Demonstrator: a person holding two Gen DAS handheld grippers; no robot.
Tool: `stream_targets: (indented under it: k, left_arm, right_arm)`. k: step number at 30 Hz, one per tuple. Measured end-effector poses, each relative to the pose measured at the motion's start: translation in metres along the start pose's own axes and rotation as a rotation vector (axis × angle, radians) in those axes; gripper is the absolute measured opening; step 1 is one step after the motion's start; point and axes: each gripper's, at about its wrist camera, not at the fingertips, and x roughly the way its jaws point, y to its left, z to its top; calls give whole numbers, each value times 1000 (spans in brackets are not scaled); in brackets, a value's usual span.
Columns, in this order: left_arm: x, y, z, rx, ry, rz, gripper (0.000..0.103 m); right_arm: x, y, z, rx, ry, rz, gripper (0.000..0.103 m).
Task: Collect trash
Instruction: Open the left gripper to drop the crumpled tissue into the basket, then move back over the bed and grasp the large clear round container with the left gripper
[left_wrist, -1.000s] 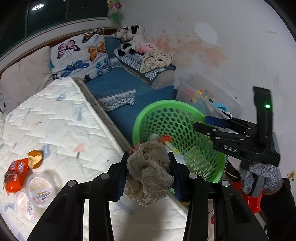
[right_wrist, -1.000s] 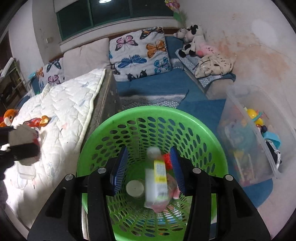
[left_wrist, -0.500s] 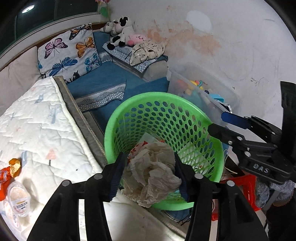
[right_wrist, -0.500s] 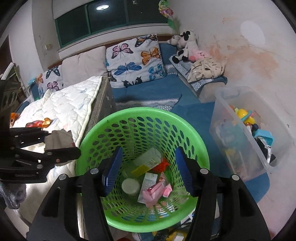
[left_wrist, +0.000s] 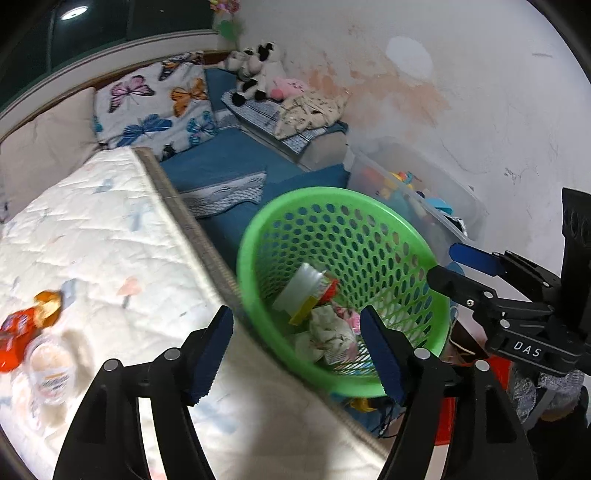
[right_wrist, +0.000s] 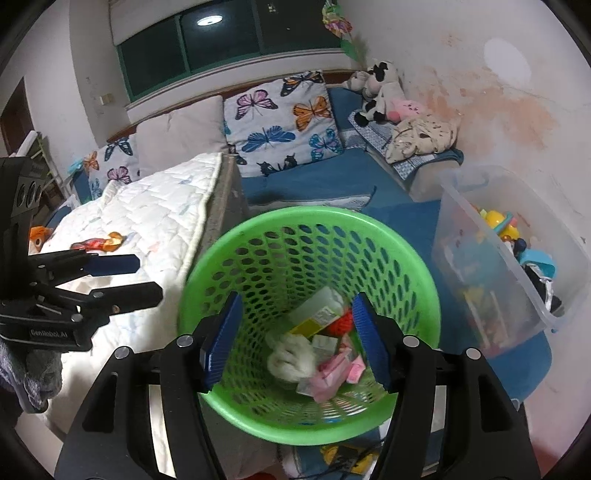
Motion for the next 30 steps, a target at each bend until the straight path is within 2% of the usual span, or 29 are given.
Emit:
stream_targets:
  k: [9,20,25,30]
  left_arm:
    - [-52,44,-50,-61,-39,80,69]
    - [-105,117,-125,-167,-48,181,77]
    - [-116,142,-148,-182,-35,230,82]
    - [-113,151,-160,-170,-7,237,87]
  right_arm:
    - [-11,40,-4,-41,-19,61,68]
    - [-8,92,-4,-91,-13,133,74]
    - [-4,112,-3,-120,-9,164,75]
    - [-2,129,-6,-140,-2,189,75]
